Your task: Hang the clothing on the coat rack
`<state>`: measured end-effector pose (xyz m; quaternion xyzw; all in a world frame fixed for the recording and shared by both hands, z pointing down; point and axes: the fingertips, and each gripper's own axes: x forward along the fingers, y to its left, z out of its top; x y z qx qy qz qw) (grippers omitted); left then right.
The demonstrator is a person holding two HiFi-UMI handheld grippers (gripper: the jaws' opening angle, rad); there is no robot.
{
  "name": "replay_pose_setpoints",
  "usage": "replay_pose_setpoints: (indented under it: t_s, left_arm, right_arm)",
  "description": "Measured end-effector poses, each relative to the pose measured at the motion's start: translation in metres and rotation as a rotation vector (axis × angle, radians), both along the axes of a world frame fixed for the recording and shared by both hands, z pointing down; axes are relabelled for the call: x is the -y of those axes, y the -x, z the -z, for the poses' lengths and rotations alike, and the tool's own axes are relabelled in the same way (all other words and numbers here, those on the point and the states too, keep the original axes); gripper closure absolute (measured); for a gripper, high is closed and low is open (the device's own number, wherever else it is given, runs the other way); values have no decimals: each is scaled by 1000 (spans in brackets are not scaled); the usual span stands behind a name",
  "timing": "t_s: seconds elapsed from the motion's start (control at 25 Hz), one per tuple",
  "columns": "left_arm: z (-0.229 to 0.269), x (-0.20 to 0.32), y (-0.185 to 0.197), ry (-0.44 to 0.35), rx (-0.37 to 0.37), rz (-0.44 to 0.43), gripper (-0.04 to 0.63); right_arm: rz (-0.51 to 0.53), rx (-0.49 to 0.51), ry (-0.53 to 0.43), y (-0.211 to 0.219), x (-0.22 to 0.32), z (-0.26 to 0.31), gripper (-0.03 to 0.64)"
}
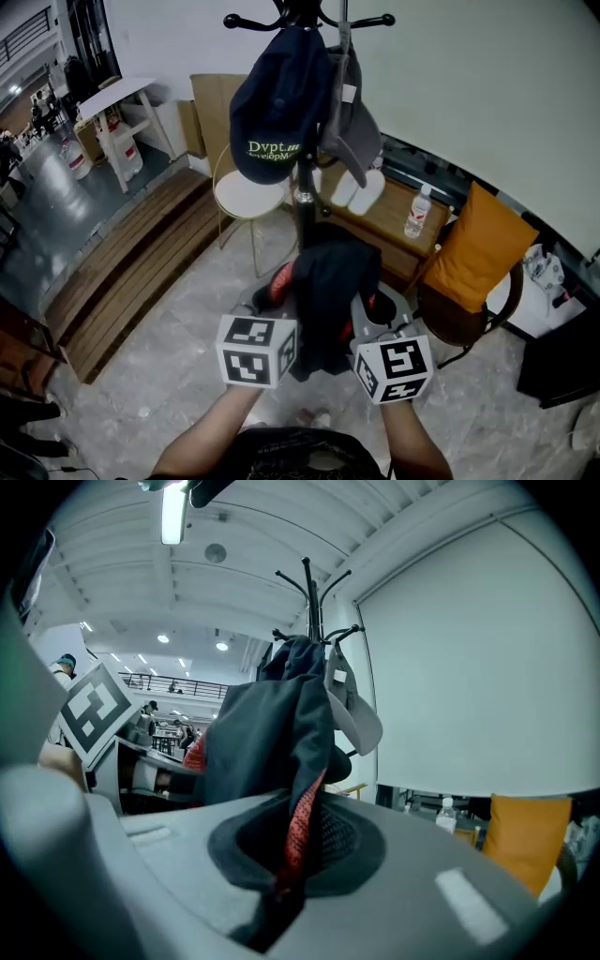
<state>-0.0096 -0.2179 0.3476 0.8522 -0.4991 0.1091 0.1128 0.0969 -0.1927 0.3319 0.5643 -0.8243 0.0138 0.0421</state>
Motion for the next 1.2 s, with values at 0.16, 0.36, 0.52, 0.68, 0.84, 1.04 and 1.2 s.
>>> replay_pose_setpoints:
  t_s: [0.16,0.36,0.52,0.68,0.84,1.04,1.2]
  left_arm:
    - [0,11,-6,-5,3,37,575]
    - [1,21,-11,-10,3,80,574]
    - [2,29,-13,-6,-4,103,574]
    - [3,37,-16,-8,-15,117,574]
    - [2,44,-14,-5,-21,124,574]
    - [0,56,-15,-7,-24,110,574]
    - [-4,70,-15,-2,-30,99,574]
  right_arm:
    - [38,0,-4,-6,13,-1,598]
    - [81,0,-8,-12,26,-1,598]
    - [108,-5,-9,-13,34,1,598]
    - [118,-8,-12,-16,44,3,598]
    - [122,-9,-10,-15,51,2,597]
    - [106,-15,-12,-17,63,-1,598]
    - [91,-25,-9,-16,74,-5,598]
